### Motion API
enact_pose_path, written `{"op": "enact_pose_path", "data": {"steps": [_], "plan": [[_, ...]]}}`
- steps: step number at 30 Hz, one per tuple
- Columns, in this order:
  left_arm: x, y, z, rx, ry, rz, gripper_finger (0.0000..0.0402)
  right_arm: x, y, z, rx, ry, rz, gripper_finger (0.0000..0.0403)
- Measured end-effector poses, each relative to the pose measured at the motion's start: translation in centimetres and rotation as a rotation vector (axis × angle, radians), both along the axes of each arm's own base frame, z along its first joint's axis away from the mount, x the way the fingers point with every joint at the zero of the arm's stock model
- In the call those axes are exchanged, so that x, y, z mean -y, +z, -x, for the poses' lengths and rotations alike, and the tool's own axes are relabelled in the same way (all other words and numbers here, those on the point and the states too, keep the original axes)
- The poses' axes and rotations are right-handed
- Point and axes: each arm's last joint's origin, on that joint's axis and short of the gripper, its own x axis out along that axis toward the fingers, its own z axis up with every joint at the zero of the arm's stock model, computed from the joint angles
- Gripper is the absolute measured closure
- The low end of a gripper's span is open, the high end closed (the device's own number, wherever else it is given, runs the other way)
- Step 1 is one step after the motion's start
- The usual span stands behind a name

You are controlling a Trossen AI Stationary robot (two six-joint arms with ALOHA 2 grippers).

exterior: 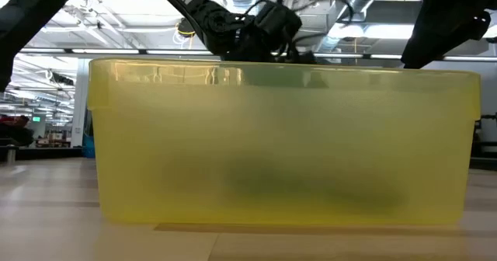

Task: Pick and place USB-C Cables
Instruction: Put the white charger cable into the yellow bin

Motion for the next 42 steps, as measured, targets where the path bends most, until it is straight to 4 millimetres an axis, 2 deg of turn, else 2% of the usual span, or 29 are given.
{"op": "enact_pose_path", "data": {"steps": [2, 7, 14, 20, 30, 34, 36, 39, 42], "plan": [[-0.6, -0.5, -0.5, 0.052, 0.008, -0.006, 0.0198, 0.0, 0.0, 0.0, -0.002, 0.001, 0.002, 0.0247], [-1.7, -3.2, -0.5, -0.025, 0.008, 0.060, 0.0235, 0.0, 0.0, 0.0, -0.005, 0.002, 0.003, 0.0248], [-1.0, -5.6, -1.9, -0.110, -0.011, 0.060, 0.0272, 0.1, 0.0, 0.1, -0.011, 0.001, 0.008, 0.0248], [0.1, -5.7, -1.8, -0.269, 0.049, 0.046, 0.0290, 0.1, 0.0, 0.0, -0.008, -0.003, 0.005, 0.0250], [2.5, -3.4, 2.2, -0.593, 0.162, 0.150, 0.0340, 0.2, 0.0, -0.2, 0.003, -0.008, -0.002, 0.0254], [4.2, -1.9, 4.3, -0.752, 0.166, 0.165, 0.0357, 0.1, 0.0, -0.1, 0.002, -0.001, -0.001, 0.0255], [5.0, -0.4, 5.1, -0.772, 0.179, 0.123, 0.0363, 0.0, 0.0, 0.0, 0.000, 0.005, 0.001, 0.0255], [6.0, 3.4, 6.4, -0.712, 0.211, 0.069, 0.0368, -0.2, 0.0, 0.1, 0.000, 0.013, -0.001, 0.0256], [7.0, 5.8, 8.1, -0.637, 0.223, 0.077, 0.0369, -0.4, 0.0, 0.2, -0.001, 0.024, 0.001, 0.0258]]}}
